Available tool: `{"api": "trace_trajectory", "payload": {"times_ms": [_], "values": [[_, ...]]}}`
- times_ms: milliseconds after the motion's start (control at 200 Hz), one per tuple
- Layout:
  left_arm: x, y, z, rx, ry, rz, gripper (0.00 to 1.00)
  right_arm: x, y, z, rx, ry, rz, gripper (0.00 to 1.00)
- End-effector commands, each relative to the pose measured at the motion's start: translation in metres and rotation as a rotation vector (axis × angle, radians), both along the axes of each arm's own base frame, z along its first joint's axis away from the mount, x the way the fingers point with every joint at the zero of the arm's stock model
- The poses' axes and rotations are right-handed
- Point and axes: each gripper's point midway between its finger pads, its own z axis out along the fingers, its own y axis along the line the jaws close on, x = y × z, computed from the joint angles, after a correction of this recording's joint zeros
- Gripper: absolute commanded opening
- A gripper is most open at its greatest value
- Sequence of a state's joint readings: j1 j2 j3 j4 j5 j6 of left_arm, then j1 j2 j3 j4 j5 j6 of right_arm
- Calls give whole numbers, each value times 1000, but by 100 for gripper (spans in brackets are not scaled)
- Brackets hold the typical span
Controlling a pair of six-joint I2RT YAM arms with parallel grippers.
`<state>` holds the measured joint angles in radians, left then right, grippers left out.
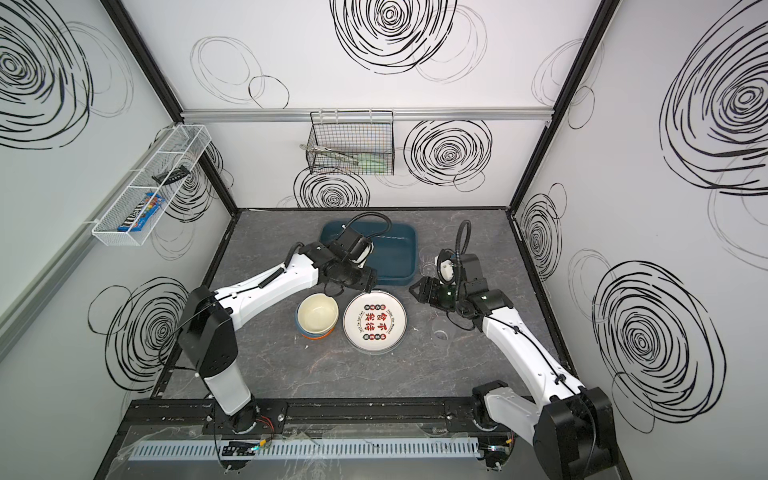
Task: Place the mixed dishes into the plastic bin
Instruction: 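Lower the left gripper to the plate rim while the right gripper approaches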
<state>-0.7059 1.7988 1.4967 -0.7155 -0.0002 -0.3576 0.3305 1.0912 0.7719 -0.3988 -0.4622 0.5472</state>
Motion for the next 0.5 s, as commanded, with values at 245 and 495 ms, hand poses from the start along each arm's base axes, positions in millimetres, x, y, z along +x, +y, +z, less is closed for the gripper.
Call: {"api": "trace_trajectory", "payload": {"times_ms": [245, 495], "values": [[0, 16, -41, 219, 39, -27, 74, -12, -2, 9, -23, -5, -8, 68], [3, 12, -58, 210, 71, -26, 79, -13, -4, 16, -5, -24, -11, 70]]}}
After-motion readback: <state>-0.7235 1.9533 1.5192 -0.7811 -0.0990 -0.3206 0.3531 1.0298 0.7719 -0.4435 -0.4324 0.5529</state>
